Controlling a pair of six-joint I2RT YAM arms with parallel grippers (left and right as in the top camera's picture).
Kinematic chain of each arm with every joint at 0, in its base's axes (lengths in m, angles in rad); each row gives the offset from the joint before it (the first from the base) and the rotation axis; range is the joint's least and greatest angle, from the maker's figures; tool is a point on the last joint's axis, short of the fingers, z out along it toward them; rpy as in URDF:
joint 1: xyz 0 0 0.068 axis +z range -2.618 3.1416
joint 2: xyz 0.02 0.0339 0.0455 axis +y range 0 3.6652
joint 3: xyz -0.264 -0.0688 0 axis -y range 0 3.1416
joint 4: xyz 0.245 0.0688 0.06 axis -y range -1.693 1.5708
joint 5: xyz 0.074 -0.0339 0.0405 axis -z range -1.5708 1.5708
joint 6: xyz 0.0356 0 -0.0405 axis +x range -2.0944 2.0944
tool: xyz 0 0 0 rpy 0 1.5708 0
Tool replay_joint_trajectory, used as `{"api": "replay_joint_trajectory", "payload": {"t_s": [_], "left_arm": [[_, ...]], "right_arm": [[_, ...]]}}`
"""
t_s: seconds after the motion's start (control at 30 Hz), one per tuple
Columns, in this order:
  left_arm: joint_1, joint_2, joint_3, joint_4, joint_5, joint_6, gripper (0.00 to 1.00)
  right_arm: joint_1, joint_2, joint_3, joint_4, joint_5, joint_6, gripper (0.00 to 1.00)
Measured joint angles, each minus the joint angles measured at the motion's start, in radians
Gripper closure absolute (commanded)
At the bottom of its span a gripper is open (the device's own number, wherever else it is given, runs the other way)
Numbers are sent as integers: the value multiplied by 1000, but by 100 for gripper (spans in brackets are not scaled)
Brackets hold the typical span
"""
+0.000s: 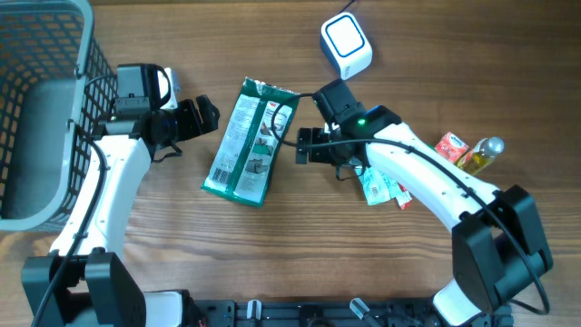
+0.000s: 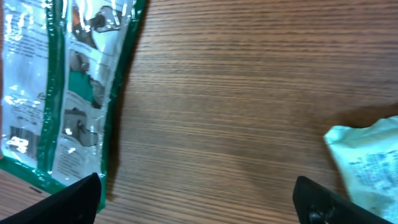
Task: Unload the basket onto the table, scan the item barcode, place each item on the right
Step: 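Move the right gripper back over the gloves package, then grasp the gloves package edges with both grippers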
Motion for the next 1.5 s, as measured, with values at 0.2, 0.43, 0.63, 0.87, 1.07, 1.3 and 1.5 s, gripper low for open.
{"api": "replay_joint_trajectory", "payload": {"t_s": [0.2, 0.43, 0.63, 0.87, 1.07, 1.3, 1.5], "left_arm": [[0, 0, 0, 0, 0, 0, 0], [0, 0, 0, 0, 0, 0, 0], [0, 0, 0, 19, 0, 0, 0], [0, 0, 0, 3, 0, 0, 96], [-39, 23, -2, 5, -2, 0, 96], [-127, 163, -10, 40, -57, 0, 96], [-147, 293, -11, 103, -90, 0, 96]], "right_arm": [[34, 0, 0, 21, 0, 39, 26], [37, 0, 0, 23, 0, 53, 49], [37, 0, -55, 98, 1, 54, 57], [37, 0, -139, 189, 0, 84, 56], [33, 0, -145, 232, -11, 98, 50], [-16, 0, -145, 233, -58, 97, 50], [-24, 0, -161, 248, -72, 89, 48]]}}
